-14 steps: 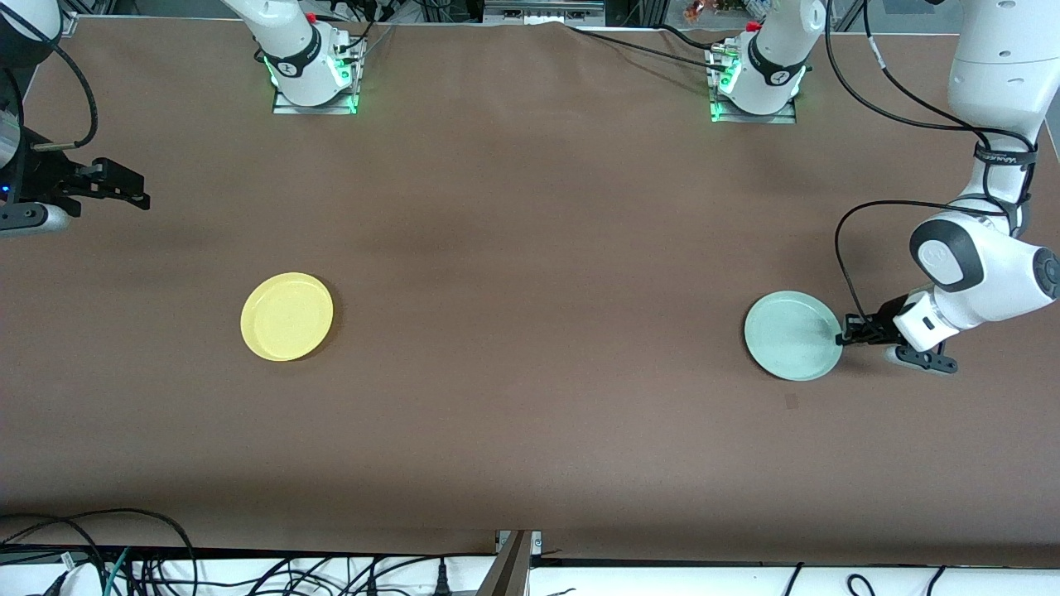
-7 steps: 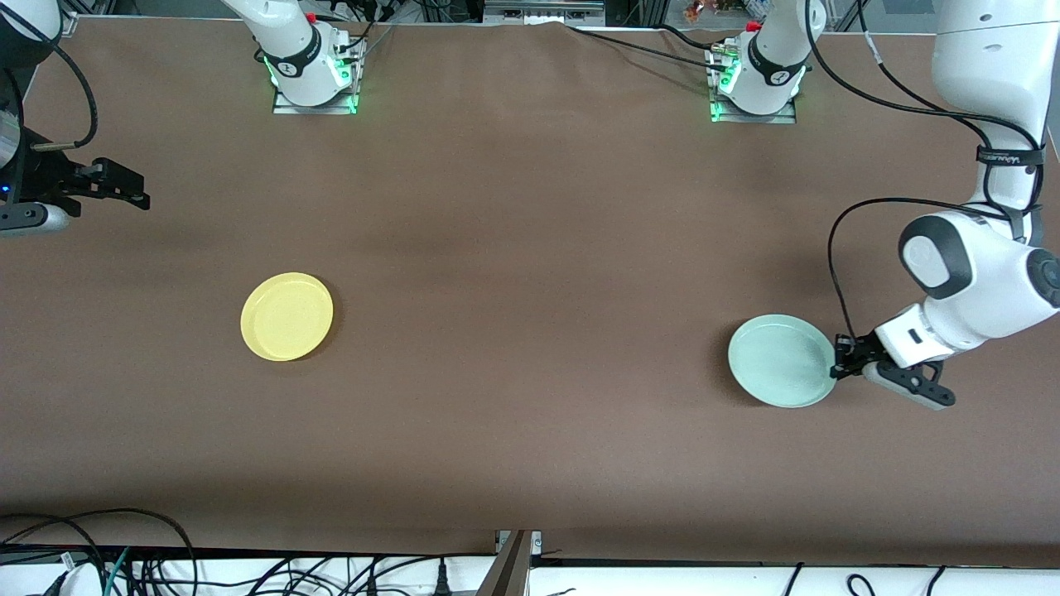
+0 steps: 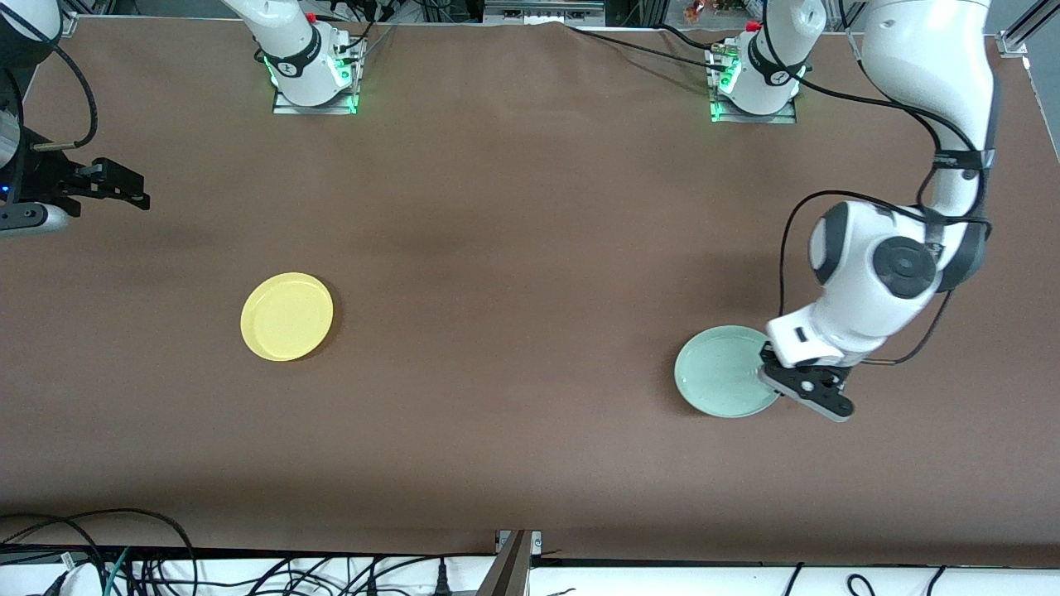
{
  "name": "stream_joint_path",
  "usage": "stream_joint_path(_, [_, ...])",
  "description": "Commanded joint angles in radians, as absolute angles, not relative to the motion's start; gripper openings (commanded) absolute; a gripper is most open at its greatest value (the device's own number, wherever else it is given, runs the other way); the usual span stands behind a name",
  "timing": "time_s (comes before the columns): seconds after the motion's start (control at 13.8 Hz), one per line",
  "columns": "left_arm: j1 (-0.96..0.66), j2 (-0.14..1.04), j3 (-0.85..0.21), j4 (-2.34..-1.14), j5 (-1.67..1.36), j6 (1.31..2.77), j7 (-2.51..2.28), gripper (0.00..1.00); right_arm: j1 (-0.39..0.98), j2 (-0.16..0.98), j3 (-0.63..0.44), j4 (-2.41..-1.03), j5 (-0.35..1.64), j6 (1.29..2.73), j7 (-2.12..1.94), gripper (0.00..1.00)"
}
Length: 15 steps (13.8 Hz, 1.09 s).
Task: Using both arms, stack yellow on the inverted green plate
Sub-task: 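Lift and flip the green plate with the left gripper toward table center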
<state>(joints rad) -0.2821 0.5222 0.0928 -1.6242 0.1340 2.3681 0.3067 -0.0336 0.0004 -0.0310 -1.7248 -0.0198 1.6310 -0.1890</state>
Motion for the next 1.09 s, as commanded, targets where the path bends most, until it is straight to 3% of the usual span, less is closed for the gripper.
stream_joint_path(0.0, [-0.368, 0.570, 0.107, -1.550, 0.335, 2.364, 0.136, 0.00, -0.046, 0.011, -0.020, -1.698, -0.018, 1.611, -0.176, 1.00])
stream_joint_path(0.43, [-0.550, 0.659, 0.107, -1.436, 0.873, 2.350, -0.182, 0.00, -0.046, 0.011, -0.020, -1.698, -0.018, 1.611, -0.176, 1.00])
stream_joint_path(1.01, [-0.690, 0.703, 0.107, -1.381, 1.198, 2.196, -0.296, 0.00, -0.048, 0.011, -0.020, -1.698, -0.017, 1.611, -0.175, 1.00])
